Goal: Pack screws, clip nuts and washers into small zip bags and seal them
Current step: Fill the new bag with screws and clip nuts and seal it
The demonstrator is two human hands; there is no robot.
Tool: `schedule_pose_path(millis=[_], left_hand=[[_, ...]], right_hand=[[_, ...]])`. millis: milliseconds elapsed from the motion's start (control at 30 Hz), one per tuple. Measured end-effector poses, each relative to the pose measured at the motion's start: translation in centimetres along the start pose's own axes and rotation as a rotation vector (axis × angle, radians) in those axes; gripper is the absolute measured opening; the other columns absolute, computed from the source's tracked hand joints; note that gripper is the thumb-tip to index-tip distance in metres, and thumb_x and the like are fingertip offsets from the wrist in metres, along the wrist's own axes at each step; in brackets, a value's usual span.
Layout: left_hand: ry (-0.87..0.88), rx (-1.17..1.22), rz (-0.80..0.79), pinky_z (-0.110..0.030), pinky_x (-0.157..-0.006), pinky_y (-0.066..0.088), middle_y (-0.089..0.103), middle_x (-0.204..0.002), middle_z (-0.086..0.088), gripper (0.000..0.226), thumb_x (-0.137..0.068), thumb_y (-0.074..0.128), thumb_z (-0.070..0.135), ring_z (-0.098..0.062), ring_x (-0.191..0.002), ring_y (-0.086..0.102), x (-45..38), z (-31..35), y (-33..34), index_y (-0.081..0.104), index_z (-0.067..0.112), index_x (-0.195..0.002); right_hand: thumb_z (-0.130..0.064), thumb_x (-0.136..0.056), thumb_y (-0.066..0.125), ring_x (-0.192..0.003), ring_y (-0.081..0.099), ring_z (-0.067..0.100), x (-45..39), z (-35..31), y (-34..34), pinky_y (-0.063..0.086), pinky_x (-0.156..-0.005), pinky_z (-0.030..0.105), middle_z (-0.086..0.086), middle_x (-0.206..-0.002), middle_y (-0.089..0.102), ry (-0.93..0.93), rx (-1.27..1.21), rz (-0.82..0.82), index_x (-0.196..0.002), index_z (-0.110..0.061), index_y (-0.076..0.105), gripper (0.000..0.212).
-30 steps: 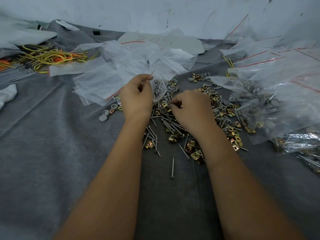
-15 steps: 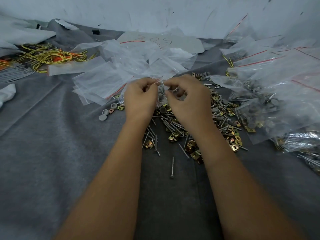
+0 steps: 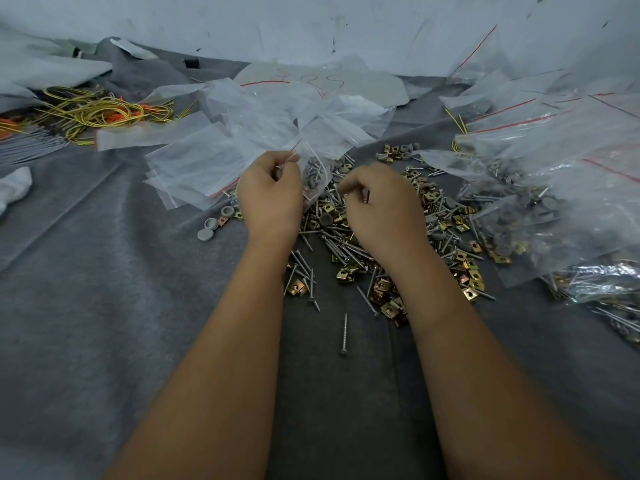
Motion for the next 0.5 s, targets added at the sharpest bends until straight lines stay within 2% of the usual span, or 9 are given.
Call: schedule_pose_path(millis=[100,167,367,500], left_hand=[[0.001,-0.012,0.008,-0.02,-0.045,0.029,0.046,-0.055,0.008,0.022,-0.09,0.052,0.006,-0.002,-0.039,0.035,-0.1,0.0,-0.1,0.071,0.017,-0.094],[0.002,-0.018,0.005,-0.019,-0.044,0.028,0.045,-0.055,0.007,0.023,-0.09,0.051,0.006,-0.002,-0.039,0.034,-0.1,0.1,-0.1,0.07,0.019,-0.093],[-0.006,-0.002,0.009,-0.018,-0.044,0.028,0.046,-0.056,0.006,0.022,-0.089,0.052,0.006,-0.001,-0.039,0.033,0.0,0.2,-0.1,0.07,0.017,-0.092],[-0.005,0.011,0.006,-0.021,-0.047,0.031,0.045,-0.056,0.006,0.021,-0.089,0.052,0.007,-0.002,-0.041,0.034,0.1,0.2,-0.1,0.07,0.017,-0.092]], right_hand=[[-0.028,-0.083,0.061,-0.098,0.054,0.021,0.4,-0.7,1.8,0.042,-0.083,0.033,0.0,-0.099,0.062,-0.104,0.208,-0.231,-0.103,-0.022,0.073,0.024],[-0.036,-0.082,0.064,-0.1,0.053,0.023,0.6,-0.9,2.5,0.04,-0.083,0.034,0.002,-0.098,0.06,-0.13,0.274,-0.3,-0.103,-0.024,0.072,0.025],[-0.031,-0.084,0.07,-0.099,0.056,0.021,0.3,-0.3,2.0,0.038,-0.077,0.029,-0.001,-0.099,0.064,-0.09,0.225,-0.228,-0.098,-0.025,0.073,0.016],[-0.024,-0.083,0.074,-0.089,0.059,0.018,0.3,0.1,2.2,0.04,-0.073,0.028,-0.004,-0.09,0.067,-0.038,0.108,-0.221,-0.09,-0.023,0.07,0.008]])
Point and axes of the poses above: each hand's wrist, its own x-axis away from the middle knuckle, its own y-axis out of the palm, z = x × y, the point moved 7 cm from there along -x, towards the middle knuckle
